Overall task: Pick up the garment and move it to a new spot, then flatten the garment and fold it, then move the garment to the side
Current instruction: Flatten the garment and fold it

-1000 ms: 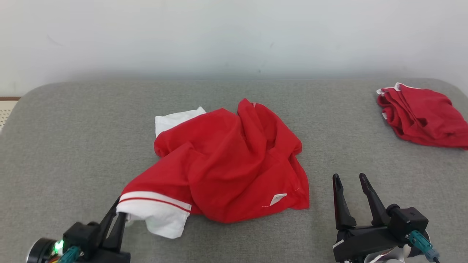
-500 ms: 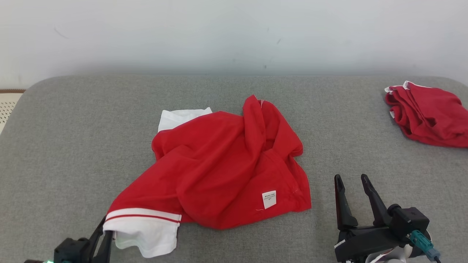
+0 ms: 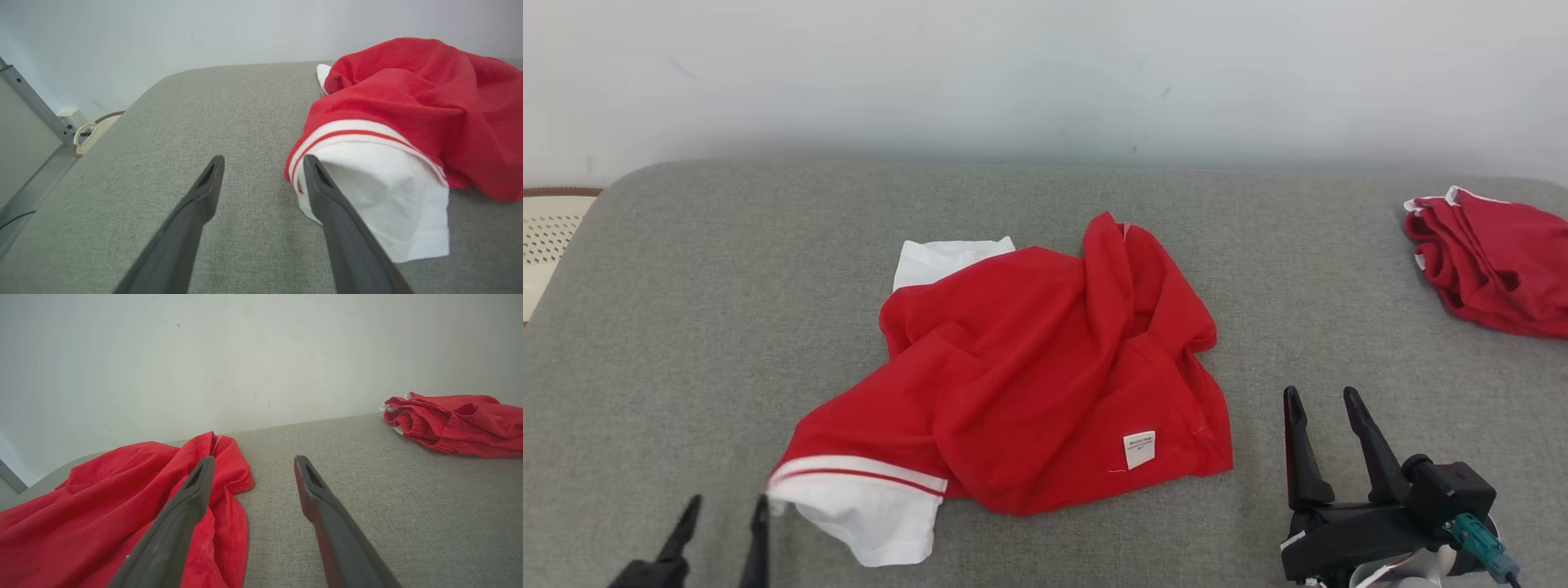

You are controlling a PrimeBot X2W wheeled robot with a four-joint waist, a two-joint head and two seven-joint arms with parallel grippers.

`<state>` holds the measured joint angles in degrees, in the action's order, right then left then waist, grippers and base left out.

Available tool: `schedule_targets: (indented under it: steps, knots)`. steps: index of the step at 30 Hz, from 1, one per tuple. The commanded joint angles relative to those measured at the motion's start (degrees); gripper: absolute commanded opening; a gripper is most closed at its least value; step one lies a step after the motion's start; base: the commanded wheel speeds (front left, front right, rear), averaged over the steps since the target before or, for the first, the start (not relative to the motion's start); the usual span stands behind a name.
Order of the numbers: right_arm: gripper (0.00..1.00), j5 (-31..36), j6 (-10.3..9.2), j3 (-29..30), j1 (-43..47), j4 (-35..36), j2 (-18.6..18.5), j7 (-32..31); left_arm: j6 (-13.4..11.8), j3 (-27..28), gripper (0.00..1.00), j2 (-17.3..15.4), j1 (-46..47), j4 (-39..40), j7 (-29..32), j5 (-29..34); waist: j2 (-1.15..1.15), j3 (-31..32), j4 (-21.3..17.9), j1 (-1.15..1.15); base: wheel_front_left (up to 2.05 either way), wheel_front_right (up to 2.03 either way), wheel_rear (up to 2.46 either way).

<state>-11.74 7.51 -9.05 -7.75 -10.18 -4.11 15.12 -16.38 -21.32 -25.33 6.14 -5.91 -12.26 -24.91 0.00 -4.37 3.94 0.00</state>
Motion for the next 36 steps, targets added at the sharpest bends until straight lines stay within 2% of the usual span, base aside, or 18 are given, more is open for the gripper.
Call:
schedule_targets:
  steps: [1,6,13,19,24,34,35,36]
  knots:
    - [1.0,0.06,-0.04,0.23,-0.43,0.15,-0.45,0.05,-0.41,1.04,1.0,-0.63,-0.82,-0.24,-0.87,-0.29,0.0,-0.02,0.29,0.0,0.0,0.0,0.0]
    - [1.0,-0.35,-0.04,-0.33,-0.35,-1.15,-0.83,-0.45,-2.98,3.05,1.0,0.46,-1.98,2.78,-2.36,1.18,0.0,0.24,0.92,0.0,0.0,0.0,0.0]
    - [1.0,-1.99,-0.04,-2.92,-0.82,-4.52,-1.71,-4.42,-3.24,6.3,1.0,3.97,-1.57,8.78,-2.98,5.07,0.0,0.28,1.89,0.0,0.0,0.0,0.0]
    - [1.0,-3.01,-0.04,-6.32,-2.74,-8.06,-3.53,-8.34,-1.62,8.4,1.0,7.58,-2.69,10.43,-3.01,7.9,0.0,0.24,2.37,0.0,0.0,0.0,0.0]
    - [1.0,-4.0,-0.04,-9.45,-5.81,-12.0,-5.36,-10.71,0.78,10.3,1.0,10.04,-2.47,10.11,-3.01,9.27,0.0,0.04,3.03,0.0,0.0,0.0,0.0]
    - [1.0,-8.28,-0.04,-14.98,-12.09,-22.12,-7.88,-11.89,5.31,12.93,1.0,14.94,-2.55,8.48,-3.01,12.11,0.0,-0.04,6.14,0.0,0.0,0.0,0.0]
    - [0.95,-8.64,-0.04,-15.34,-12.67,-23.2,-8.09,-11.74,5.66,13.21,1.0,15.37,-2.57,8.36,-3.01,12.46,0.0,-0.11,6.47,0.0,0.0,0.0,0.0]
    - [0.95,-8.64,-0.04,-15.34,-12.67,-23.2,-8.09,-11.74,5.66,13.21,1.0,15.37,-2.57,8.36,-3.01,12.46,0.0,-0.11,6.47,0.0,0.0,0.0,0.0]
